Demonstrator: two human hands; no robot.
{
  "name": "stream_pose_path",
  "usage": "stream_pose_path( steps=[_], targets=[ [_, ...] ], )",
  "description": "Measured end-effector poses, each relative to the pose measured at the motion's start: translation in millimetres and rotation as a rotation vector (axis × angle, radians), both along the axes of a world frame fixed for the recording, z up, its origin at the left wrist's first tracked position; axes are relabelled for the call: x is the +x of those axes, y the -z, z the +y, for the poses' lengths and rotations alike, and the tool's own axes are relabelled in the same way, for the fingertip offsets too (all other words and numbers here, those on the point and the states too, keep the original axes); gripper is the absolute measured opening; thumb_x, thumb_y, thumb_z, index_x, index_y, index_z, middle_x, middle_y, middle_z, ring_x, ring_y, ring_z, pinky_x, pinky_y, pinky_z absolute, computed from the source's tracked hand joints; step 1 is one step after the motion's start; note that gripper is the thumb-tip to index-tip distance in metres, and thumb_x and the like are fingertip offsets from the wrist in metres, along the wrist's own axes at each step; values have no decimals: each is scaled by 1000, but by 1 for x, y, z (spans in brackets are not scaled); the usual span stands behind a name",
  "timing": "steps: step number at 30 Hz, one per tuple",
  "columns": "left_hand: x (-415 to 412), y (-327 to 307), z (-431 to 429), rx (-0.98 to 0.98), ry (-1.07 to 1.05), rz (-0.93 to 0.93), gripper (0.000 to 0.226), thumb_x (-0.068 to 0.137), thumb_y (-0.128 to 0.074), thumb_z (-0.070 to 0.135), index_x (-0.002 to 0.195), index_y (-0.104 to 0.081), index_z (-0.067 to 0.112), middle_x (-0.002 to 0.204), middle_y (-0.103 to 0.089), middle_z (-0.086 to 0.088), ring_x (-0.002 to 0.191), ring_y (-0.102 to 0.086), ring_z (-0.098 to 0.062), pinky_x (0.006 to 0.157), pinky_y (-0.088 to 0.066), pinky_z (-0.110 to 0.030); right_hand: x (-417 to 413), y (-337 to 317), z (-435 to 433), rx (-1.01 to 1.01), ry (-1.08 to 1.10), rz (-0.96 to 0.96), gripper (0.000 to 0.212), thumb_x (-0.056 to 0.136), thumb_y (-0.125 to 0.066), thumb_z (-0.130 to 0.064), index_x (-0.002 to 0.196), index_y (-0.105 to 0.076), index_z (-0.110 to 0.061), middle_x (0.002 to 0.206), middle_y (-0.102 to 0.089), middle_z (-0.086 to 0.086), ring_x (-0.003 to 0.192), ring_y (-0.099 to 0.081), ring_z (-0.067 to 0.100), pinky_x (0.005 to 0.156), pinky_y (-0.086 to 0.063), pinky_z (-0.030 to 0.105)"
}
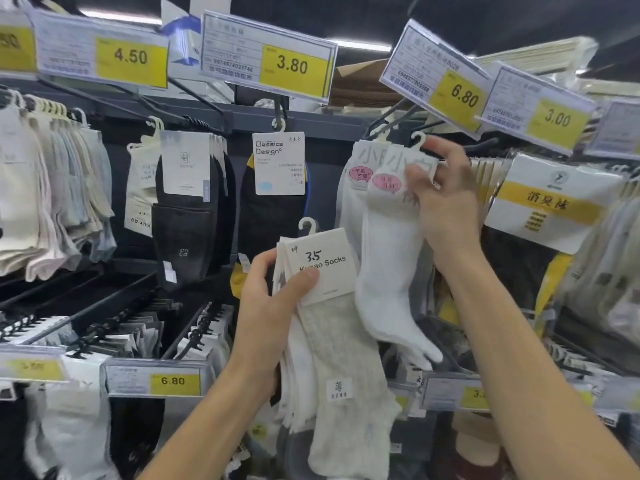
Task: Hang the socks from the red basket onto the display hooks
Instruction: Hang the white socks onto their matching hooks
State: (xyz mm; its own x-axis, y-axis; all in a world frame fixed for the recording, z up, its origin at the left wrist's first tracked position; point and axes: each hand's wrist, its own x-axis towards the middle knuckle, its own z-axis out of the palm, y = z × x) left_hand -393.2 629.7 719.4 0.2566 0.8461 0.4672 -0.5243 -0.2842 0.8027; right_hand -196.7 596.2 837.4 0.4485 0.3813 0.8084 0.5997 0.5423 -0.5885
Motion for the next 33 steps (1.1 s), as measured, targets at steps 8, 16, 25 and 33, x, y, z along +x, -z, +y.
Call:
stream_pose_path(
  steps=[8,16,25,33],
  targets=[
    [-17,-1,-7,1,-34,7,57,61,-79,38,113,-65,19,108,-75,-7,96,-74,-27,77,-60,-41,4,-24,42,-21,89,-168,39,97,-56,-19,136,-51,-15,133,-58,0,120,-57,17,104,-46,36],
    [-30,-2,-3,3,-67,-8,47,74,-73,27,118,-62,16,104,-77,-4,94,-74,-23,76,-61,-36,1,-3,40,-132,158,-155,58,94,-62,-16,146,-39,-25,148,-45,-6,131,-46,11,113,-39,37],
    [-37,-1,-1,-18,-60,-60,49,76,-75,24,121,-60,14,108,-75,-9,96,-73,-26,78,-61,-38,-80,70,-32,-211,-185,-306,32,86,-58,-50,118,-58,-44,114,-62,-24,109,-59,-4,83,-51,12],
    [-44,-2,-4,-22,9,-57,50,72,-83,27,115,-62,13,106,-76,-14,95,-74,-32,73,-61,-38,-96,78,-35,-260,-254,-267,33,77,-75,-44,107,-61,-49,101,-68,-23,91,-64,0,68,-54,15]
  ],
)
